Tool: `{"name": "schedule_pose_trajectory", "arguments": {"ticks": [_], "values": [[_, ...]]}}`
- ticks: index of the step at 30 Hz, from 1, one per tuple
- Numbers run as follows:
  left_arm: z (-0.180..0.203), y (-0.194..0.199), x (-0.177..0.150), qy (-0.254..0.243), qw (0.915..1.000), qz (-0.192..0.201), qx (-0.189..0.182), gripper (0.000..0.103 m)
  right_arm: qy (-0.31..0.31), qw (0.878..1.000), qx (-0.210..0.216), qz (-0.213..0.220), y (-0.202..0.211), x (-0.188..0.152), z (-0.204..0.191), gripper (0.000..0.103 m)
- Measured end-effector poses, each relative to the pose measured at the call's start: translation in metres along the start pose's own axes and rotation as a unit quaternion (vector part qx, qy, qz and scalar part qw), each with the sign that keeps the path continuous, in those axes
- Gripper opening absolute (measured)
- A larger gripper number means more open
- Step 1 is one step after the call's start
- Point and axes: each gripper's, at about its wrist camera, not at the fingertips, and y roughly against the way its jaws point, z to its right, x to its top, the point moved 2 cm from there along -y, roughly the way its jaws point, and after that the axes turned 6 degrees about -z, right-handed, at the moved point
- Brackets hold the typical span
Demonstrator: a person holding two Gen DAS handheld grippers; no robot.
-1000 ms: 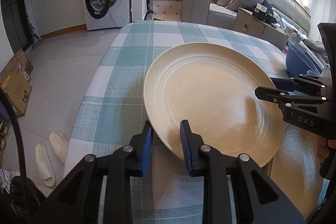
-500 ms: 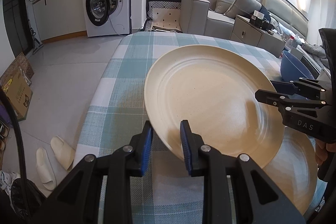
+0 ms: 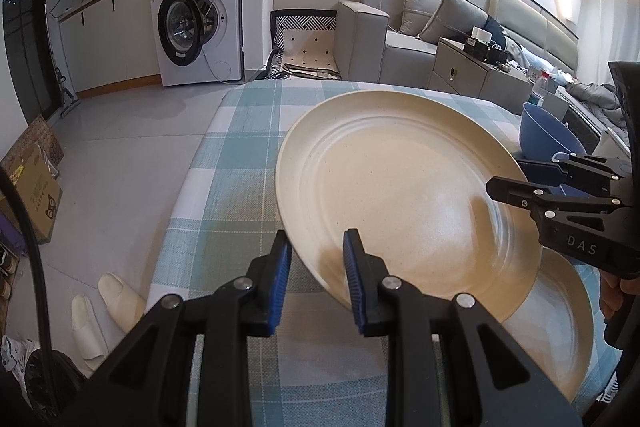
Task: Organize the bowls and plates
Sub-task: 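Lift the held cream plate and carry it toward the plates beside the blue bowls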
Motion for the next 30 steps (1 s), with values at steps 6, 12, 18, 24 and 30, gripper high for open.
{"name": "schedule_pose_trajectory", "arguments": {"ticks": [6, 12, 18, 24, 30], "values": [[0.008, 0.006, 0.002, -0.009, 0.9999, 0.006, -0.002, 0.025, -0.006, 1.0, -0.003, 0.007, 0.011, -0.006, 0.004, 0.037], [0.016, 0.011, 0.002, -0.018, 0.9998, 0.01, -0.004, 0.025, -0.01, 1.0, -0.007, 0.014, 0.022, -0.012, 0.007, 0.037], [0.024, 0.017, 0.003, -0.027, 0.9995, 0.016, -0.005, 0.025, -0.015, 1.0, -0.012, 0.02, 0.034, -0.02, 0.01, 0.037], [0.033, 0.021, 0.002, -0.037, 0.9991, 0.02, -0.007, 0.025, -0.024, 0.999, -0.014, 0.03, 0.047, -0.028, 0.015, 0.037], [0.045, 0.026, 0.0, -0.048, 0.9985, 0.025, -0.009, 0.025, -0.032, 0.999, -0.019, 0.037, 0.06, -0.037, 0.022, 0.037]]}}
